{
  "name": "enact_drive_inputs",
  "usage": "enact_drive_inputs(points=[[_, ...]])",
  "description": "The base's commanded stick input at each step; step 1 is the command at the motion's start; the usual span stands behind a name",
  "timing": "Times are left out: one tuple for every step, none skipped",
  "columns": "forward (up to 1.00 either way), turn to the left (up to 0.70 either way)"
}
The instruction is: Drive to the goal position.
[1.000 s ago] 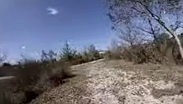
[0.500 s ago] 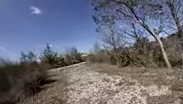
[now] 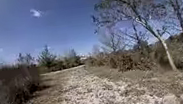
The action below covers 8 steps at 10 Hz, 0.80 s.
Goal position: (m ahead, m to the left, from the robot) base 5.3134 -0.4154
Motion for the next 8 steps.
enact_drive_inputs(points=[[0.70, 0.11], [0.70, 0.00], [0.70, 0.00], [0.70, 0.00], [0.70, 0.00], [0.70, 0.00], [0.70, 0.00], [0.70, 0.00]])
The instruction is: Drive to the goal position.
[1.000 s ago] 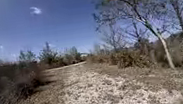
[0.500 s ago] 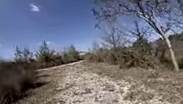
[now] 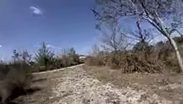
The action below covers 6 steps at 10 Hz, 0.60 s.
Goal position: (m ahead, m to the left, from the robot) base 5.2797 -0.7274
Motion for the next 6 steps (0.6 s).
enact_drive_inputs(points=[[0.70, 0.00], [0.70, 0.00], [0.70, 0.00], [0.70, 0.00], [0.70, 0.00], [0.70, 0.00]])
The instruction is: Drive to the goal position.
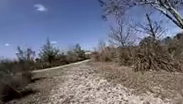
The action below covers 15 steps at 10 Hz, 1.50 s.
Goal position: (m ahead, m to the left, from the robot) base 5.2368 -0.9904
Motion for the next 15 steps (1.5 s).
enact_drive_inputs(points=[[0.70, 0.00], [0.70, 0.00], [0.70, 0.00], [0.70, 0.00], [0.70, 0.22], [0.70, 0.16], [0.70, 0.00], [0.70, 0.00], [0.70, 0.00], [0.70, 0.00], [0.70, 0.00], [0.70, 0.00], [0.70, 0.00], [0.70, 0.00], [0.70, 0.00]])
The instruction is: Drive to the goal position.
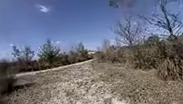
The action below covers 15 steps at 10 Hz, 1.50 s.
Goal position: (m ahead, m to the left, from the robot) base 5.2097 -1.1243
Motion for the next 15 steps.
enact_drive_inputs(points=[[0.70, 0.00], [0.70, 0.00], [0.70, 0.00], [0.70, 0.00], [0.70, 0.15], [0.70, 0.35], [0.70, 0.16], [0.70, 0.00], [0.70, 0.00], [0.70, 0.00], [0.70, 0.00], [0.70, 0.00], [0.70, 0.00], [0.70, 0.00], [0.70, 0.00]])
